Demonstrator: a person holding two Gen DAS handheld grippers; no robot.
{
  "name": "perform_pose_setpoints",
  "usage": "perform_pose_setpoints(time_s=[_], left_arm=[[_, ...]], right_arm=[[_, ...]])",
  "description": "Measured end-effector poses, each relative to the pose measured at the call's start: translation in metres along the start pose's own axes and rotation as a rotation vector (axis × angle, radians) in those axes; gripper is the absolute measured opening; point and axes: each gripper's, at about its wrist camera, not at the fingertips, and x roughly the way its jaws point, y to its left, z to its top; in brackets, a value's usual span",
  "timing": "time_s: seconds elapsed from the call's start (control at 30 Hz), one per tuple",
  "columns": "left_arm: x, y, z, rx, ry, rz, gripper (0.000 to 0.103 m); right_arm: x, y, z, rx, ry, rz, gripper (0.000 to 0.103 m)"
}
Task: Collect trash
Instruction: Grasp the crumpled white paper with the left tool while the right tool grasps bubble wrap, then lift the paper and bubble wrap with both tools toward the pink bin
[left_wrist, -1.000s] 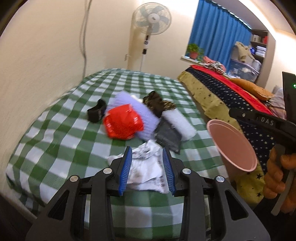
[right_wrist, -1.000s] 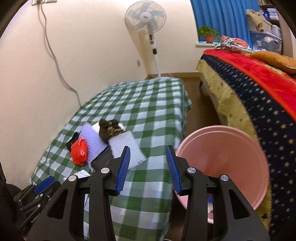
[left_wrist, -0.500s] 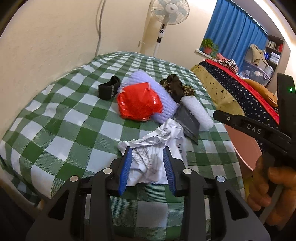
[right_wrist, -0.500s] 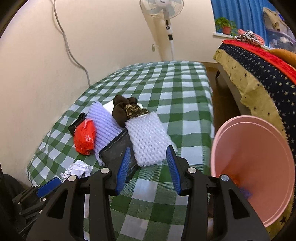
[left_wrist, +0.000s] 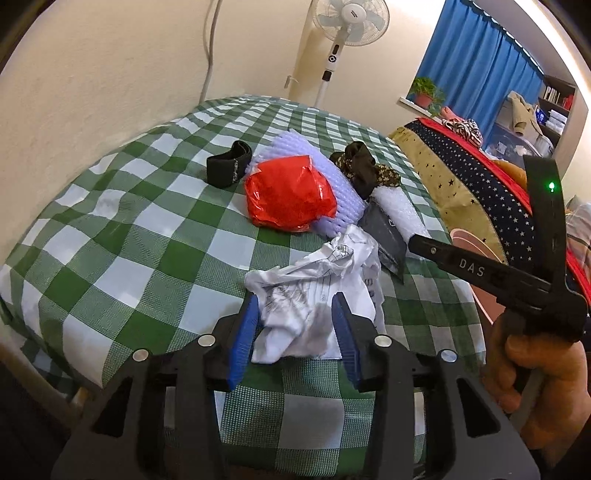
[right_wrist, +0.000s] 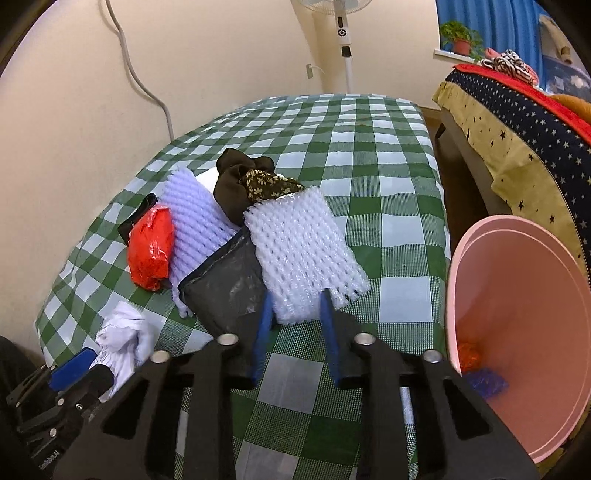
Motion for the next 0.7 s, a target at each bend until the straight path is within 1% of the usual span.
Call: perform_pose_setpoints(time_s=[0.03,0.1,0.2,0.33,0.4,0.47,0.53,0.6,0.7], left_arm=[[0.000,0.001,-0.001,-0.003,0.003,-0.003,0.041],[0.001,0.001,-0.002,-0.007,0.012,-0.004,0.041],[0.004,0.002,-0.004,-0.010,0.030,-0.014,0.041],[0.006,0.000,-0.005,-0.004,0.031,-0.019,0.041],[0.006,-0.001,-0.005,-0.003,0.030,-0.025,0.037],[0.006,-0.001,-0.005,0.002,0.030,-0.029,0.029],[0.006,-0.002,-0.005,0.011,0.028,-0.029,0.024],[0.004,-0.005,-0.005,0.026,0.018,-0.027,0.021],[0.000,-0.008,-0.003,0.045,-0.001,-0.017,0.020]], right_arm=[[0.000,0.000,0.000,0.000,0.000,0.001,0.013],[-0.002,0.000,0.000,-0.001,-0.006,0.000,0.010],[-0.006,0.002,-0.001,-0.008,-0.015,0.000,0.009],[-0.013,0.001,-0.002,0.006,-0.028,-0.006,0.009],[-0.018,-0.001,-0.002,0.020,-0.033,0.004,0.009],[-0.023,-0.002,-0.002,0.028,-0.042,0.010,0.009],[-0.028,-0.001,-0.002,0.032,-0.051,0.016,0.009],[-0.032,0.000,-0.001,0.032,-0.058,0.021,0.009],[-0.038,0.001,-0.002,0.034,-0.067,0.025,0.009]])
